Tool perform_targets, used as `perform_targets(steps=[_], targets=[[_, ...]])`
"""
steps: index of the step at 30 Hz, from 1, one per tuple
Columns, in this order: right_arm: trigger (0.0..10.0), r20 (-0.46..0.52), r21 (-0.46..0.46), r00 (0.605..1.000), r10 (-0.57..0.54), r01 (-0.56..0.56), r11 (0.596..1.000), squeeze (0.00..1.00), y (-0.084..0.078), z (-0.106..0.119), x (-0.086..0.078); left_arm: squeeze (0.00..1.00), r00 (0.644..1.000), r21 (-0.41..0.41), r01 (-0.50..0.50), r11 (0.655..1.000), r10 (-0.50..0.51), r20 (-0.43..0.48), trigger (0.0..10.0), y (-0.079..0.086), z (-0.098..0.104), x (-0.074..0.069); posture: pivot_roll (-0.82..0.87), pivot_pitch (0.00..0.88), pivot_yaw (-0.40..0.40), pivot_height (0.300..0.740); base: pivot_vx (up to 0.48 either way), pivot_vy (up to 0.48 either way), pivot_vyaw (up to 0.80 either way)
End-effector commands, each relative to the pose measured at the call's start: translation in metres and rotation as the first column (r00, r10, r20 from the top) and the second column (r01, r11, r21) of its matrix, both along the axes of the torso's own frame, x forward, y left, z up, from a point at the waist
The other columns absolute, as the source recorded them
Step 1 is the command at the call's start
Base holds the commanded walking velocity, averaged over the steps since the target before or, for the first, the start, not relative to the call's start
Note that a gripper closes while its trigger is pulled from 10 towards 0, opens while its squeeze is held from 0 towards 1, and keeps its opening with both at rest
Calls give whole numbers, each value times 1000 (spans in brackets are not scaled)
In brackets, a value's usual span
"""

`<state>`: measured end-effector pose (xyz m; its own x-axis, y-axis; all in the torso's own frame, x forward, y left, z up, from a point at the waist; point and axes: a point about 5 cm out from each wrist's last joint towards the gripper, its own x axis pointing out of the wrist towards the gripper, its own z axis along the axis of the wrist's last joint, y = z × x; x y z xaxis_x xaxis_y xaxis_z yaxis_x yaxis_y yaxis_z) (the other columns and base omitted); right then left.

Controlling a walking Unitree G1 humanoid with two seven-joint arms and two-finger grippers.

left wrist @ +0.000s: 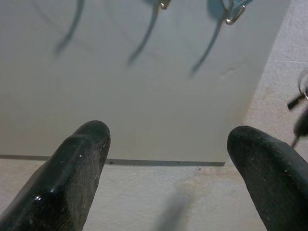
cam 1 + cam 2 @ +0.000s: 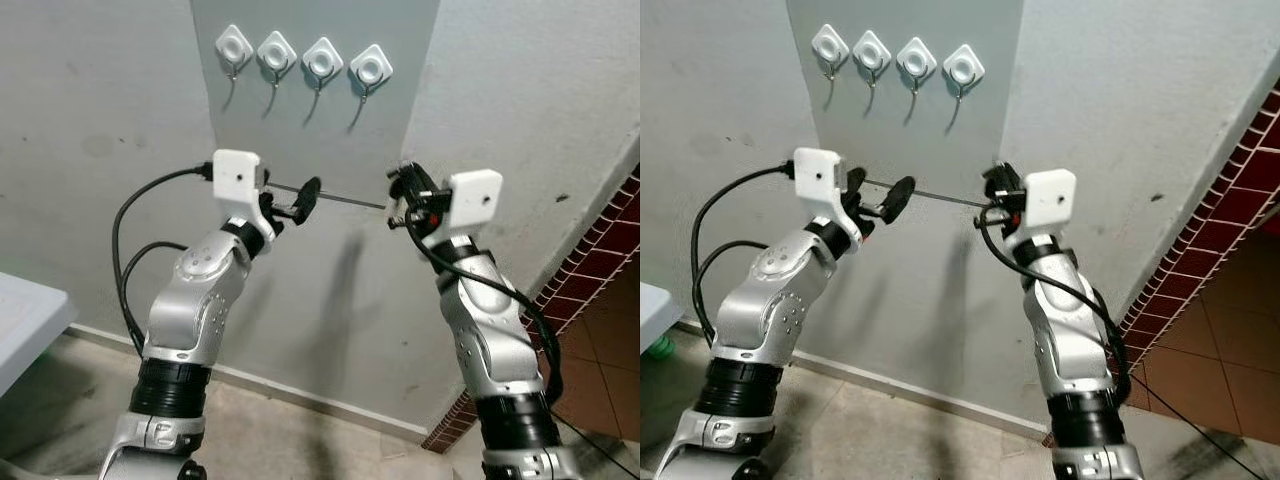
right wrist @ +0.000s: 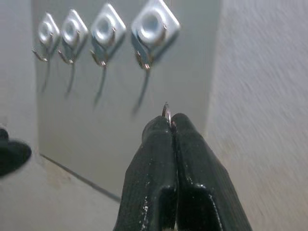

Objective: Hang keys on a hook

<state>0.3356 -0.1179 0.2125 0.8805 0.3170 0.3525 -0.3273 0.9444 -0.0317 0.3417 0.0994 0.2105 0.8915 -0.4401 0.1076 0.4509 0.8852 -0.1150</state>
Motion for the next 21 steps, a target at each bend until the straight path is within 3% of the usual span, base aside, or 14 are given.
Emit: perform_targets(steps=[1,11,14,21], targets=[[10000,33,-9,999,36,-36,999,0,2,9,4,0,999,16,40,999,-40,24,10000,-5,8,-1,-46,0,-10,740,0,0,0],[10000,73,-7,984,164,-164,986,0,14,23,13,0,997,26,62,998,-63,37,10000,-6,13,-2,-36,0,-14,740,0,0,0],[10000,96,22,965,242,-245,969,0,23,32,16,0,997,26,65,998,-66,46,10000,-7,15,-3,-34,0,-14,740,0,0,0],[10000,99,59,949,301,-307,950,0,32,40,24,0,996,29,66,997,-67,57,10000,-8,17,-3,-28,0,-16,740,0,0,0]])
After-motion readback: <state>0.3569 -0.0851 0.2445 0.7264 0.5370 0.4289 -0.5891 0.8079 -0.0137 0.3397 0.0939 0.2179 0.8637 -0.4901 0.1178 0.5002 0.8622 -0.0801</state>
